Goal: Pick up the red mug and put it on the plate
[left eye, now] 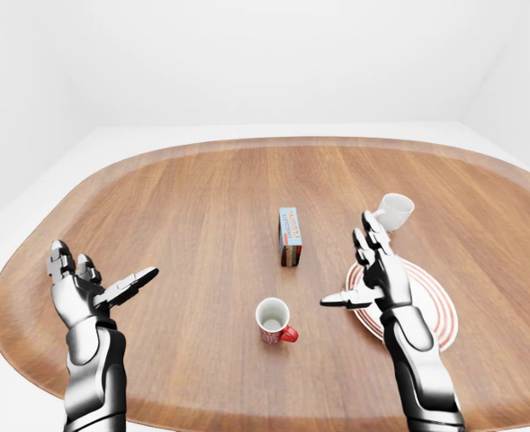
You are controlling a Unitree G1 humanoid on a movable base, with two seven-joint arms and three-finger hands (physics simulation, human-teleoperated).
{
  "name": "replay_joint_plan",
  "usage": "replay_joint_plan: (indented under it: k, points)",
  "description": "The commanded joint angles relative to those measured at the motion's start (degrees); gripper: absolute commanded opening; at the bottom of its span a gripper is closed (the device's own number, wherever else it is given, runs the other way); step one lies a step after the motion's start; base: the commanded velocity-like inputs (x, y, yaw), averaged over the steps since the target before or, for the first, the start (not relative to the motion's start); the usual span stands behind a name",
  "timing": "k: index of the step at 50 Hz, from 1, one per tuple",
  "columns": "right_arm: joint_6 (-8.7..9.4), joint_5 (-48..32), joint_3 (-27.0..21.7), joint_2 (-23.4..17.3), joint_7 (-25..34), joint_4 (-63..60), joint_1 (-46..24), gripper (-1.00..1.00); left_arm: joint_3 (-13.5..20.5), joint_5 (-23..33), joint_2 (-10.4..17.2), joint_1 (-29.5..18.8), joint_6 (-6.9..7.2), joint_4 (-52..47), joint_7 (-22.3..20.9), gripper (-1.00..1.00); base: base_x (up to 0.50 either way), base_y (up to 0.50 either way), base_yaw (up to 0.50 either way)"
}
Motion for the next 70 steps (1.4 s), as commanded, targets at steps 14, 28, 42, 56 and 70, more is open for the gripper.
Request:
replay_joint_plan:
  k: [14, 28, 42, 56, 70]
  points:
    - [-8.09, -15.0, 19.1, 5.2, 1.0, 19.2, 0.4, 1.00, -0.2, 0.2, 0.0, -0.3, -0.52, 0.8, 0.0, 1.00, 0.00, 0.00, 0.00]
    - [-9.87, -18.9, 18.4, 6.2, 0.5, 31.2, -2.5, 1.00, -0.2, 0.2, -0.2, 0.1, 0.17, -0.4, 0.2, 1.00, 0.00, 0.00, 0.00]
    - [-9.87, -20.2, 17.6, 7.0, 0.0, 37.4, -4.5, 1.00, -0.2, 0.3, -0.1, -0.1, -0.65, 0.7, 0.0, 1.00, 0.00, 0.00, 0.00]
    - [-9.87, -20.6, 17.3, 7.1, 0.3, 39.2, -5.2, 1.00, -0.3, 0.2, 0.0, -0.2, -0.95, 1.1, 0.0, 1.00, 0.00, 0.00, 0.00]
    - [-9.87, -21.0, 16.2, 7.5, 0.0, 45.8, -7.8, 1.00, -0.6, 0.3, 0.1, -0.5, -1.26, 1.7, 0.1, 1.00, 0.00, 0.00, 0.00]
